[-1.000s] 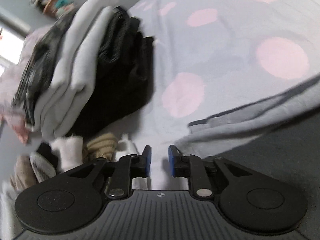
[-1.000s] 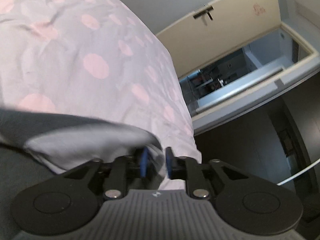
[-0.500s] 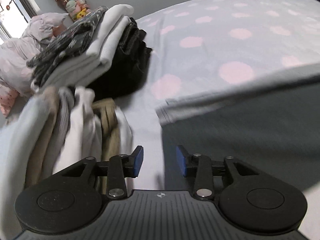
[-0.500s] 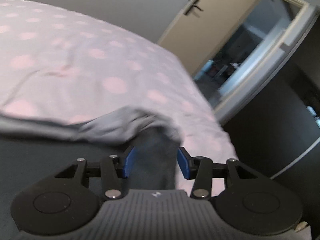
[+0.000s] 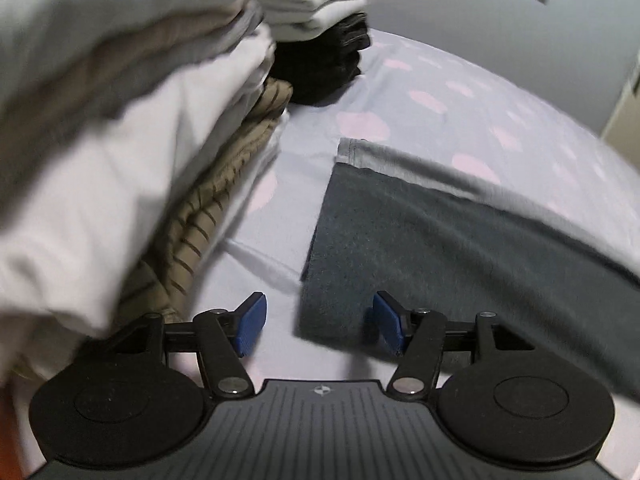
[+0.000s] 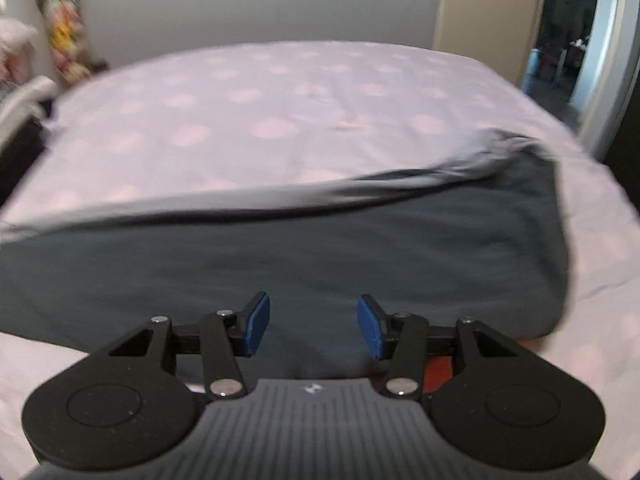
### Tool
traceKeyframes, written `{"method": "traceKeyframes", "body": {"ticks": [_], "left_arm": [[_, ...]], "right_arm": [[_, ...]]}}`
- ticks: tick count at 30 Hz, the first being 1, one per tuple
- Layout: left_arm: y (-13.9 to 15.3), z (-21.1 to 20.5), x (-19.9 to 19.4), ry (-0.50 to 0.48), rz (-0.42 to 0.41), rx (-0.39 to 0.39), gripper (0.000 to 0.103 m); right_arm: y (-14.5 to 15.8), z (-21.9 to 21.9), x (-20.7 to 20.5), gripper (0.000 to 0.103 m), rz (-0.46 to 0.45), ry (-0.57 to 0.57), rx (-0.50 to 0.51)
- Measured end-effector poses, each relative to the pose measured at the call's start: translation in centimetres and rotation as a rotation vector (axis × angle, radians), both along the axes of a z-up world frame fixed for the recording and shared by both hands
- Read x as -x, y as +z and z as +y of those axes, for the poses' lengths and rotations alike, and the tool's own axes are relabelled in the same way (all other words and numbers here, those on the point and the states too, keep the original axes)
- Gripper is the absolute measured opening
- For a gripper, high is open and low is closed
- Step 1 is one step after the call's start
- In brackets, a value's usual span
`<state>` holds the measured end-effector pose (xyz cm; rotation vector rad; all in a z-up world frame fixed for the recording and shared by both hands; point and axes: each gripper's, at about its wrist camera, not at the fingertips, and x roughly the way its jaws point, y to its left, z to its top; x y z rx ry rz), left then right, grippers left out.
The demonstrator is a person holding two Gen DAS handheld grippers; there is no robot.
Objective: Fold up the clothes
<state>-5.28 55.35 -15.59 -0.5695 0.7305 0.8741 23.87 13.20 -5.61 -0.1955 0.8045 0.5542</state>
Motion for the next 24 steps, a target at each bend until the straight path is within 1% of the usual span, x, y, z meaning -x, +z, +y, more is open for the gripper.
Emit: {"method": "traceKeyframes", "body": {"ticks": [2, 3, 6, 8, 10, 11, 12, 14, 16, 18, 21, 24], "left_arm": [[-0.9, 0.4, -0.2, 0.031, 0.024, 0.010, 0.070], [-1.3, 0.3, -0.3, 0.035, 0.021, 0.001, 0.070], [-2.1, -0.2, -0.9, 0.039, 0.020, -0.034, 0.069], [-2.3, -0.5, -1.5, 0.053, 0.007, -0.046, 0.065], [-2.5, -1.0, -1.8, 0.067, -0.009, -0.059, 0.057], [-2.6, -1.3, -2.0, 0.074, -0.018, -0.066, 0.054], [-2.7, -1.5, -2.2, 0.081, -0.027, -0.069, 0.050], [-2.8, -1.8, -2.6, 0.110, -0.041, -0.071, 0.045], [-2.9, -1.9, -3.1, 0.121, -0.067, -0.061, 0.028], [-2.8, -1.9, -3.5, 0.119, -0.094, -0.042, 0.014], [-2.1, -2.2, -3.5, 0.135, -0.152, -0.054, 0.012], [-0.5, -3.2, -3.8, 0.082, -0.194, -0.105, 0.012]], "right_arm": [[-1.0, 1.6, 2.3, 0.056, 0.016, 0.018, -0.082], [-1.8, 2.3, 3.4, 0.057, 0.027, 0.030, -0.120], [-4.6, 4.1, 6.6, 0.057, 0.025, 0.055, -0.168], [-6.8, 5.2, 8.7, 0.057, -0.030, 0.074, -0.147], [-9.1, 6.1, 10.5, 0.057, -0.134, 0.088, -0.084], [-10.0, 6.7, 11.3, 0.057, -0.173, 0.095, -0.038], [-10.8, 7.5, 11.8, 0.057, -0.193, 0.118, -0.003], [-11.5, 8.2, 11.9, 0.057, -0.209, 0.169, 0.011], [-11.7, 8.7, 12.6, 0.057, -0.259, 0.203, 0.017], [-12.2, 9.3, 13.4, 0.057, -0.315, 0.228, 0.036], [-12.8, 9.7, 14.4, 0.057, -0.354, 0.248, 0.063], [-12.8, 9.7, 14.9, 0.057, -0.388, 0.260, 0.079]]}}
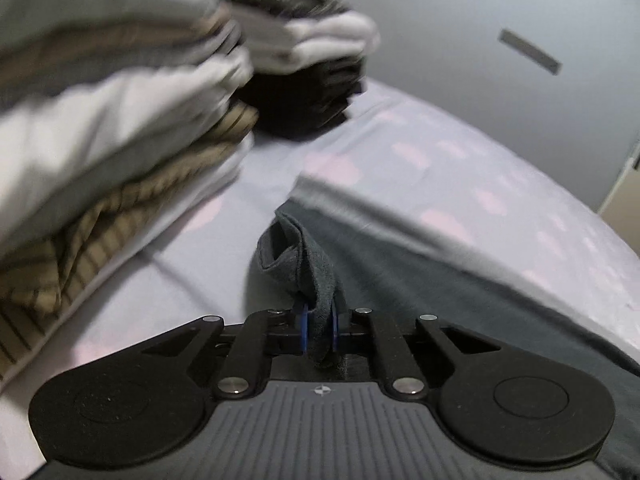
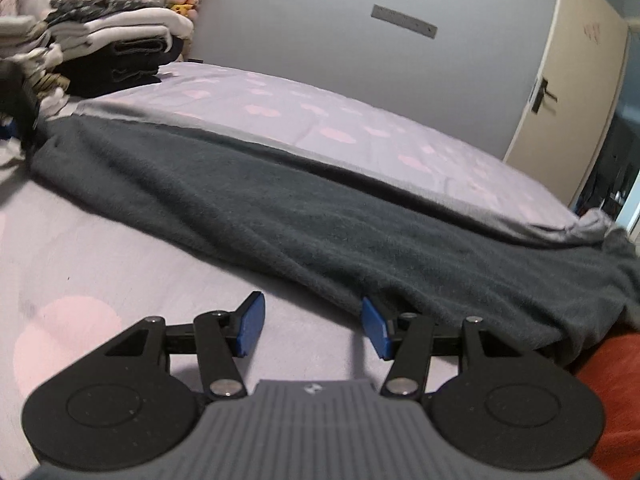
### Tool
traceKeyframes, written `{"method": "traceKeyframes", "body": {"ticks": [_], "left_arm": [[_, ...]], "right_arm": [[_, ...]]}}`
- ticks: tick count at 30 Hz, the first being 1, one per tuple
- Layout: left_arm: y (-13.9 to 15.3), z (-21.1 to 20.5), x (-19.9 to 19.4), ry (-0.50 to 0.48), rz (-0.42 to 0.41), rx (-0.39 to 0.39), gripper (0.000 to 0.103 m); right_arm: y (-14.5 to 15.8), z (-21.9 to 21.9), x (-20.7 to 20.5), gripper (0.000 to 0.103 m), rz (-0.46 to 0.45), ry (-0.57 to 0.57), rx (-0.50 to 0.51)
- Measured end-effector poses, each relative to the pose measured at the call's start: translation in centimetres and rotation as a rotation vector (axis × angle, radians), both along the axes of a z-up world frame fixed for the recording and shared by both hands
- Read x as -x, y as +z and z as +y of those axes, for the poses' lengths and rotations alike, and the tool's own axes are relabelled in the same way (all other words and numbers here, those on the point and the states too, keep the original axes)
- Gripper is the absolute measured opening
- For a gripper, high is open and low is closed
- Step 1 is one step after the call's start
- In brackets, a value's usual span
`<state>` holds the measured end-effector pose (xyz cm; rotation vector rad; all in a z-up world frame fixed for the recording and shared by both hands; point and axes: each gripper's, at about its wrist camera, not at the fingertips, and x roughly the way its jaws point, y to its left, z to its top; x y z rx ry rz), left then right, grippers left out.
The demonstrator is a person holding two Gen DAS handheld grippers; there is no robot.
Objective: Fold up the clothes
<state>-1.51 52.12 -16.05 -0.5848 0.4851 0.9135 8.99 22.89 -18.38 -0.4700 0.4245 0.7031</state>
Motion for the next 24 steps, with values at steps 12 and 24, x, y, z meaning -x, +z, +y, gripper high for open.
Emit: {"method": "traceKeyframes", "body": {"ticks": [12, 24], "left_arm": [[2.7, -10.8, -7.1, -0.542, 0.152, -0.303, 0.011], [-1.3, -13.1, -8.4, -0.721, 0.272, -0.252, 0.041]], "right_arm": [[0.1, 0.1, 0.0, 0.057, 0.017, -0.019, -0.016], [0.0, 0.1, -0.7, 0.066, 0.050, -0.036, -0.032]]}}
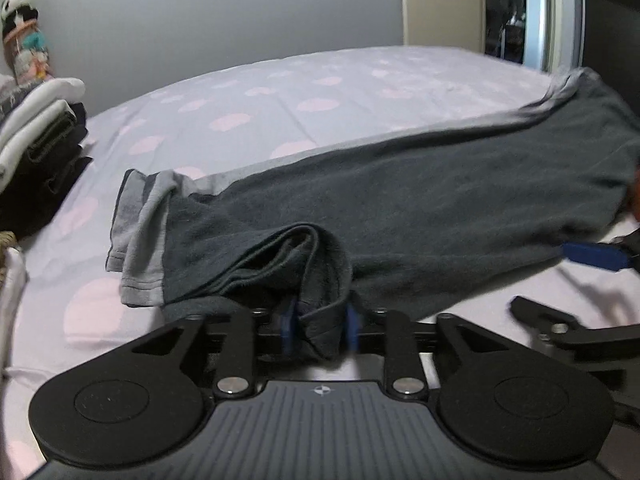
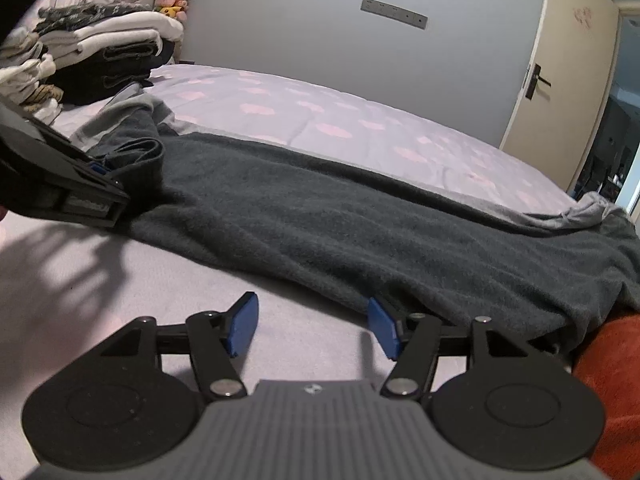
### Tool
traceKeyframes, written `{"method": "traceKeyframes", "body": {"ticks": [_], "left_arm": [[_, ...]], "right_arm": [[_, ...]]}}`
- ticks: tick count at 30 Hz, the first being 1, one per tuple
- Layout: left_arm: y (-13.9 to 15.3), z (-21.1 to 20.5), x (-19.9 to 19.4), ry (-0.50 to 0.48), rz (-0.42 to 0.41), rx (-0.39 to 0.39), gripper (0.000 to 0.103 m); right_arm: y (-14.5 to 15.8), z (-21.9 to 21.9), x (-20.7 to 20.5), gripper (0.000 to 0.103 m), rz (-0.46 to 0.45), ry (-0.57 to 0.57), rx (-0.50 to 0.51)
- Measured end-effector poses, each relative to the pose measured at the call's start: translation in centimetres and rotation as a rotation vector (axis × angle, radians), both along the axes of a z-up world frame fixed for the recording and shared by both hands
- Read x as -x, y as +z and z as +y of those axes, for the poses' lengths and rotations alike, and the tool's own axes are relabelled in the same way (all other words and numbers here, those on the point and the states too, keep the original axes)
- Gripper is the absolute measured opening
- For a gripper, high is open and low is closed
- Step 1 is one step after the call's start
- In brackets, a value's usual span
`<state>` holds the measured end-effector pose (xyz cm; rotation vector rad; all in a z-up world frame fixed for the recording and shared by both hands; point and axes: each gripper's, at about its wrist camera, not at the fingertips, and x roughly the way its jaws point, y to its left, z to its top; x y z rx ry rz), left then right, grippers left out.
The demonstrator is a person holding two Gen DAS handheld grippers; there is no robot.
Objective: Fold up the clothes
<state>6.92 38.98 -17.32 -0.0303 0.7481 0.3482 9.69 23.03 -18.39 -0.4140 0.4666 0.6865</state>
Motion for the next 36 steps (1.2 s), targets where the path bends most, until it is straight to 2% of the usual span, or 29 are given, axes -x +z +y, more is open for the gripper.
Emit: {"method": "traceKeyframes", "body": {"ticks": [1, 3, 10, 12, 15, 17, 19, 21, 25, 29, 36], "left_arm": [[0.3, 0.0, 0.5, -0.006, -0.009, 0.009, 0.051], [0.9, -0.2, 1.3, -0.011, -0.023, 0.005, 0.055], [2.9, -0.8, 5.3, 0.101, -0.093, -0.034, 0.055], [3.1, -0.5, 6.4, 0.150, -0.103, -0.059, 0.055], [3.0, 0.5, 8.8, 0.226, -0.103, -0.089, 0.055], [2.8, 1.5, 9.9, 0.249, -0.092, -0.068, 0.055], [2.6, 2.7, 10.7, 0.270, -0.075, -0.036, 0.055], [2.3, 3.4, 11.0, 0.287, -0.059, -0.037, 0.055], [1.8, 4.4, 11.1, 0.310, -0.030, -0.062, 0.055], [1.4, 5.2, 10.8, 0.309, -0.024, -0.046, 0.054], [1.2, 6.5, 10.3, 0.326, -0.027, -0.011, 0.054]], "right_arm": [[0.1, -0.1, -0.1, 0.067, 0.008, -0.004, -0.009], [0.4, -0.4, -0.2, 0.070, 0.021, -0.016, -0.031], [1.9, -0.5, 0.0, 0.084, 0.046, -0.006, -0.085], [2.7, -0.4, 0.1, 0.093, 0.070, -0.001, -0.131], [3.8, 0.1, 0.7, 0.094, 0.056, -0.001, -0.194], [4.5, 0.9, 1.2, 0.094, 0.036, 0.005, -0.214], [4.9, 2.2, 1.4, 0.094, 0.037, 0.024, -0.204], [5.0, 3.8, 1.6, 0.094, 0.039, 0.051, -0.194], [5.1, 7.2, 2.0, 0.094, -0.020, 0.137, -0.129], [4.7, 10.9, 1.9, 0.093, -0.099, 0.224, -0.033], [3.6, 16.1, 2.5, 0.091, -0.143, 0.343, 0.053]]}}
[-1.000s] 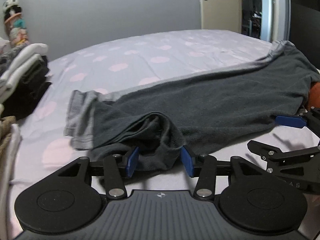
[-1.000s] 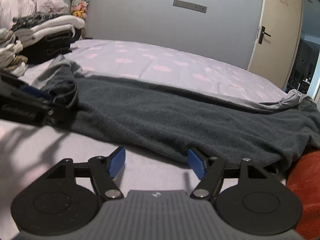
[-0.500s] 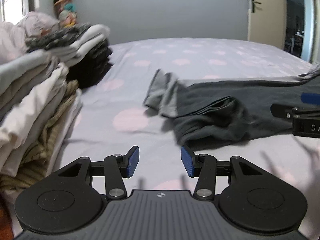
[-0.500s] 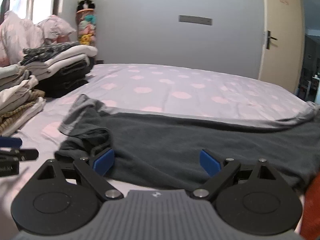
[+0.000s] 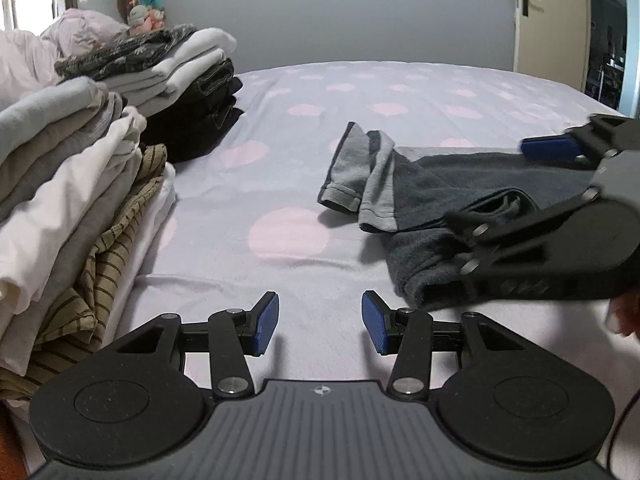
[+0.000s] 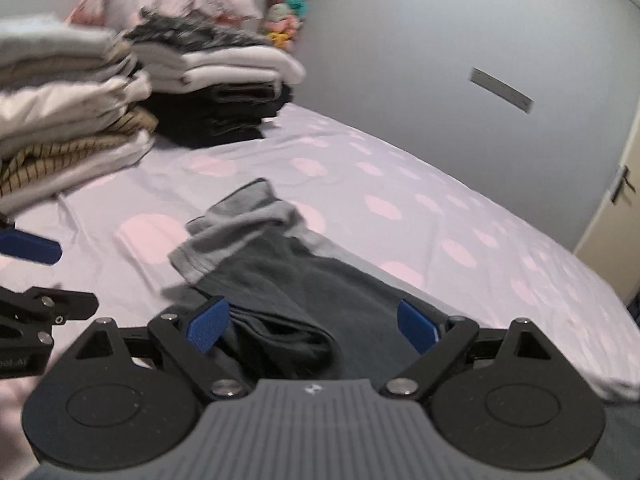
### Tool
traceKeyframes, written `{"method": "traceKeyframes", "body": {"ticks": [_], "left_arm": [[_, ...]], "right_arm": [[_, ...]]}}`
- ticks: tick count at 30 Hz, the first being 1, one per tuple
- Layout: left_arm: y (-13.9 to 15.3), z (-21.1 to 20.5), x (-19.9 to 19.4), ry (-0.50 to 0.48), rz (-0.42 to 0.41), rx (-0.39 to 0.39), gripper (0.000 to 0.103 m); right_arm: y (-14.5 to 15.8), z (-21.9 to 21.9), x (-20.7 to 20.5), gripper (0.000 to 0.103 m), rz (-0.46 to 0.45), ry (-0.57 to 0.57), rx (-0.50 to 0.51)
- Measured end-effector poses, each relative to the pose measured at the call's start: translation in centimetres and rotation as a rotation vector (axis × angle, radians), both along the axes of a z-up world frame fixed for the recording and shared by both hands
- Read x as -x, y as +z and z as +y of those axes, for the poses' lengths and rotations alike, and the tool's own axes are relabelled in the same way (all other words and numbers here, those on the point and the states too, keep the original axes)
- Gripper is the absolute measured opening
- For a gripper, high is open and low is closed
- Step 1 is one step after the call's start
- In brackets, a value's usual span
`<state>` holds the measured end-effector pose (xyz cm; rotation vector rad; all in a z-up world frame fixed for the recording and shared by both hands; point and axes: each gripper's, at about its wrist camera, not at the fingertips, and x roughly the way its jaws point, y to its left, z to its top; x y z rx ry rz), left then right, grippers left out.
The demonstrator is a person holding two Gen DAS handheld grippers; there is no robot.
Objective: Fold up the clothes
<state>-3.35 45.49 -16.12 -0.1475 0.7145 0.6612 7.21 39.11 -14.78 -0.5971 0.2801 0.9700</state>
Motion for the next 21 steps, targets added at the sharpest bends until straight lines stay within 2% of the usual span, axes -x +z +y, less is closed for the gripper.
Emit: {"method": "traceKeyframes", "body": {"ticks": [2, 5, 10, 14, 17, 19, 21], "left_arm": [[0.0, 0.4, 0.1, 0.019, -0.002, 0.010, 0.054], [0.0, 1.1, 0.3, 0.061, 0.008, 0.008, 0.054], [-0.4, 3.2, 1.2, 0.155, 0.021, 0.048, 0.054], [-0.3, 3.8, 1.1, 0.170, 0.013, 0.058, 0.054], [-0.4, 3.8, 0.8, 0.158, 0.018, 0.053, 0.054], [-0.5, 3.8, 0.6, 0.156, 0.023, 0.052, 0.054], [-0.6, 3.9, 0.6, 0.159, 0.026, 0.056, 0.054]], "right_arm": [[-0.5, 1.1, 0.6, 0.089, -0.038, 0.041, 0.025], [-0.7, 2.7, 1.4, 0.089, -0.039, 0.107, 0.027], [-2.0, 6.0, 1.8, 0.089, -0.051, 0.135, 0.067], [-3.1, 8.5, 1.3, 0.086, -0.073, 0.107, 0.088], [-3.3, 10.3, 0.4, 0.077, -0.105, 0.061, 0.113], [-2.8, 10.9, -0.9, 0.066, -0.089, 0.009, 0.115], [-1.4, 10.3, -2.5, 0.063, -0.040, -0.045, 0.070]]}}
